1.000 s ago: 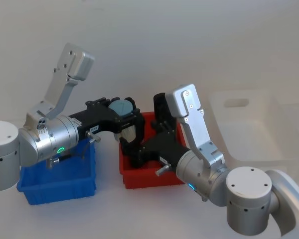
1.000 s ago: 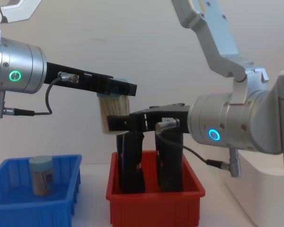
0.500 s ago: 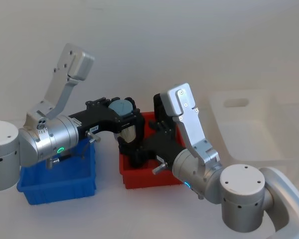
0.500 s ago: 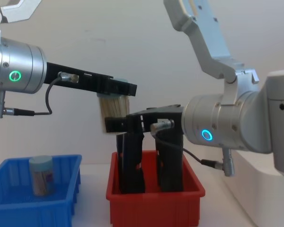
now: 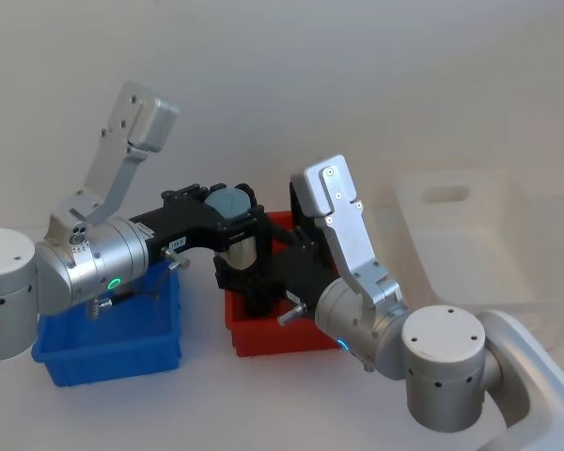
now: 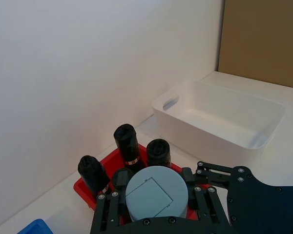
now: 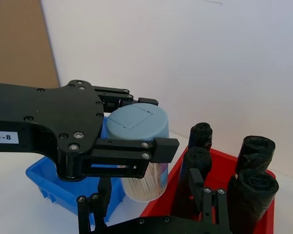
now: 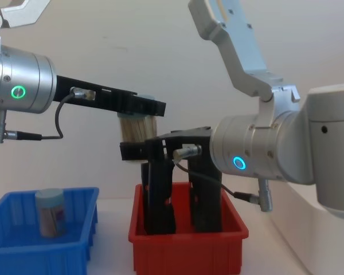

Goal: Pick the cotton swabs from the blue box and place them into the white box.

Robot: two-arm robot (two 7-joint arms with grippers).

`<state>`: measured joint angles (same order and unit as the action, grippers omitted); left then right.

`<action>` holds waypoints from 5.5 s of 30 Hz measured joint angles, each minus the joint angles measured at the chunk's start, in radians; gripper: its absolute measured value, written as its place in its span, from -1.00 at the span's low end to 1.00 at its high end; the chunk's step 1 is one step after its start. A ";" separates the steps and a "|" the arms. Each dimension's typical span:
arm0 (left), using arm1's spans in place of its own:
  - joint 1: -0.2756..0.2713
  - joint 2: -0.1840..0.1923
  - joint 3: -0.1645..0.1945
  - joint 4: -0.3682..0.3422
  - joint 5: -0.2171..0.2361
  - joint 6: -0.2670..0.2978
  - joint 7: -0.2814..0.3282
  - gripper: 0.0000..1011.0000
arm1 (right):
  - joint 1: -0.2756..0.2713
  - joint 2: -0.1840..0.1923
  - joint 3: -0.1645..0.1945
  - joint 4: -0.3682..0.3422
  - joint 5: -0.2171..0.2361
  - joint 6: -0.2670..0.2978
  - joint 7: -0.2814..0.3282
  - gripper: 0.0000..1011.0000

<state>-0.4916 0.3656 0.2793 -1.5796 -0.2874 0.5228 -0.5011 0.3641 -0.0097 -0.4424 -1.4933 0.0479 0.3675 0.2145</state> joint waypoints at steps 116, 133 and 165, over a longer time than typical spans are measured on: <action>0.000 0.000 0.000 0.000 0.000 0.000 0.000 0.99 | -0.028 -0.026 -0.033 -0.036 -0.096 0.075 -0.143 0.26; 0.000 0.000 0.000 0.000 0.000 0.000 0.000 0.99 | -0.065 -0.022 -0.036 -0.072 -0.123 0.094 -0.233 0.26; 0.000 0.000 0.000 0.000 0.000 0.000 0.000 0.99 | -0.193 0.083 0.018 -0.219 -0.160 -0.011 -0.352 0.26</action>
<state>-0.4917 0.3656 0.2793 -1.5797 -0.2873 0.5229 -0.5011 0.1715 0.0731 -0.4241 -1.7122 -0.1117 0.3563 -0.1379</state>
